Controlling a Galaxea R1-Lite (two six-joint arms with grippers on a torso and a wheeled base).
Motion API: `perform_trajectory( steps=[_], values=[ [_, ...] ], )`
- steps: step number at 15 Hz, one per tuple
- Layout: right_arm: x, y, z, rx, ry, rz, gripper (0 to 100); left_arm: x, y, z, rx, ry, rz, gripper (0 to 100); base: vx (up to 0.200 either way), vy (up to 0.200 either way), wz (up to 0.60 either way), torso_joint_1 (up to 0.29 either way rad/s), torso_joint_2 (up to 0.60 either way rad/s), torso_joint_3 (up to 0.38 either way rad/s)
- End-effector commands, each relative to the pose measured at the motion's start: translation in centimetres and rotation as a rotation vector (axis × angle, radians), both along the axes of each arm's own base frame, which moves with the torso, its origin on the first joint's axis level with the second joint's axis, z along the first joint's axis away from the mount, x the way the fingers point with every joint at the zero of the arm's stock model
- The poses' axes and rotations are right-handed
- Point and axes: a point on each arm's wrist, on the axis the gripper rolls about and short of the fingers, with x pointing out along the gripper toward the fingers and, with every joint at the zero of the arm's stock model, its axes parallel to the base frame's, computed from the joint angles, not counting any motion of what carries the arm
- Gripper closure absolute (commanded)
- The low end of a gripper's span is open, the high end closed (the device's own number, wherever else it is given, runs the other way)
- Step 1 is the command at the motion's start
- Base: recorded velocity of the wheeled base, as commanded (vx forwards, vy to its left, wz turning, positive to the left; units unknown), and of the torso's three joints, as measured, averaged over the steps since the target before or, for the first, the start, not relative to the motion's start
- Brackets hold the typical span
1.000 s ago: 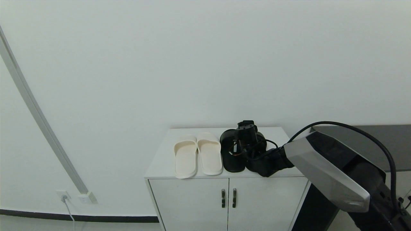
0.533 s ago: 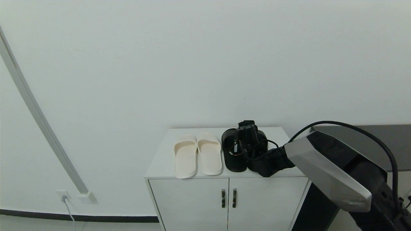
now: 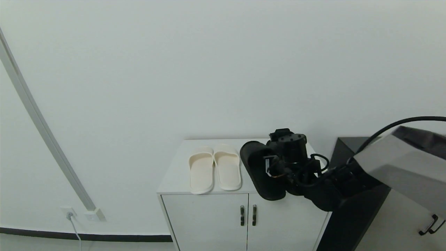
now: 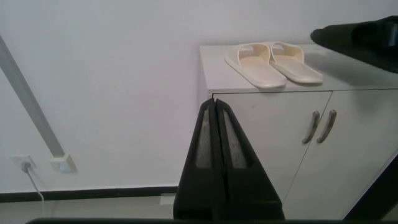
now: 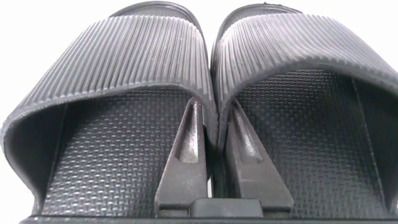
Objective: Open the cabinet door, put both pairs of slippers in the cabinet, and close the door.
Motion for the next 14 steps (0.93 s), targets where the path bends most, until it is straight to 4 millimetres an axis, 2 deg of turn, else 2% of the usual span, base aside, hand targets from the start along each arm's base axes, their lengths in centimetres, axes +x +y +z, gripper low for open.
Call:
perform_trajectory(
  steps=[1,5,6,12,14],
  values=[
    [-8.1,-4.0,4.4,0.061,-0.018,0.244,100,0.0,0.0,0.0,0.0,0.001,0.0,100,0.0,0.0,0.0,0.0,0.0,0.0],
    [-14.1,-6.2,5.3,0.026,-0.012,0.414,100,0.0,0.0,0.0,0.0,0.001,0.001,100,0.0,0.0,0.0,0.0,0.0,0.0],
    [-14.7,-6.3,5.5,0.032,-0.017,0.437,100,0.0,0.0,0.0,-0.001,0.001,0.0,100,0.0,0.0,0.0,0.0,0.0,0.0],
    [-15.2,-6.2,4.9,0.038,0.015,0.496,100,0.0,0.0,0.0,-0.001,0.001,0.001,100,0.0,0.0,0.0,0.0,0.0,0.0],
    [-15.1,-6.2,4.7,0.035,0.021,0.496,100,0.0,0.0,0.0,-0.001,0.001,0.001,100,-0.2,0.0,0.0,-0.002,0.0,0.0]
  ],
)
